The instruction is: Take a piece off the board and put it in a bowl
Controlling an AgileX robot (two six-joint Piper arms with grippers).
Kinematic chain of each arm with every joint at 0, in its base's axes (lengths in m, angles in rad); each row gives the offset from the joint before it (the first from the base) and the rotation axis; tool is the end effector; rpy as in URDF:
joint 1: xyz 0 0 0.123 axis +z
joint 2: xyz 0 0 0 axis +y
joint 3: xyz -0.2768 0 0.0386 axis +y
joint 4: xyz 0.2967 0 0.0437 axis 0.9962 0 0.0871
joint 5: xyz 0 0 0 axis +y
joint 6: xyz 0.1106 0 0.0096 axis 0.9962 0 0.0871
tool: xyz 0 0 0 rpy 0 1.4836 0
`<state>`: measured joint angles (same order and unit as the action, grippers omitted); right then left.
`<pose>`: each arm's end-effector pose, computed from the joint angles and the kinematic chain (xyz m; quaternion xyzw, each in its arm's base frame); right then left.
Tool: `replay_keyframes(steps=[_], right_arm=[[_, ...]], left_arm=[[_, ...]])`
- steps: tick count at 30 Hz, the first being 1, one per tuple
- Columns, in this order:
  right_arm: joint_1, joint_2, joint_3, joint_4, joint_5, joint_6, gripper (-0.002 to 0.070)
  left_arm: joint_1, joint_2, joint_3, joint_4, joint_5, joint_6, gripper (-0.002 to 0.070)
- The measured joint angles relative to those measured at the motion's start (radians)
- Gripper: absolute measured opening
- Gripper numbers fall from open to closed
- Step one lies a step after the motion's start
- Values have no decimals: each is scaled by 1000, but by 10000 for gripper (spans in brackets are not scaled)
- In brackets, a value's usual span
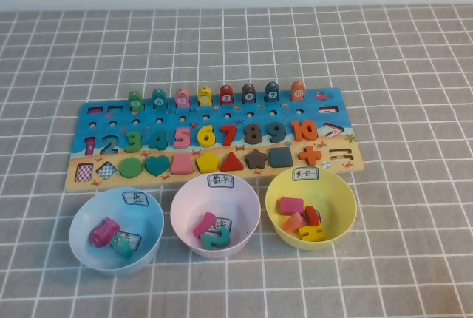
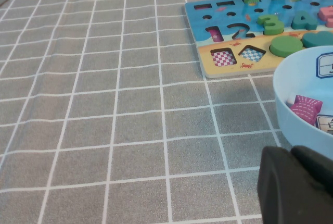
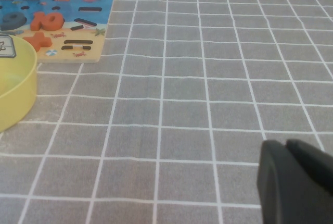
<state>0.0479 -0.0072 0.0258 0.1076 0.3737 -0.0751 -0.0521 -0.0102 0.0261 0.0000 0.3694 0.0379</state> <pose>0.1259 0.0104 0.1646 -0.0208 0.8054 0.0374 0.5911 0.1261 -0.0066 0.1651 0.0362 0.8035 -0.0042 0.5942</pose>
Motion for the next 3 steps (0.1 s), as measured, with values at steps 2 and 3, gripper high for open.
replay_keyframes(steps=[2,3], right_arm=[[0,0,0,2,0,0,-17],[0,0,0,2,0,0,-17]], left_arm=[[0,0,0,0,0,0,-5],[0,0,0,0,0,0,-4]])
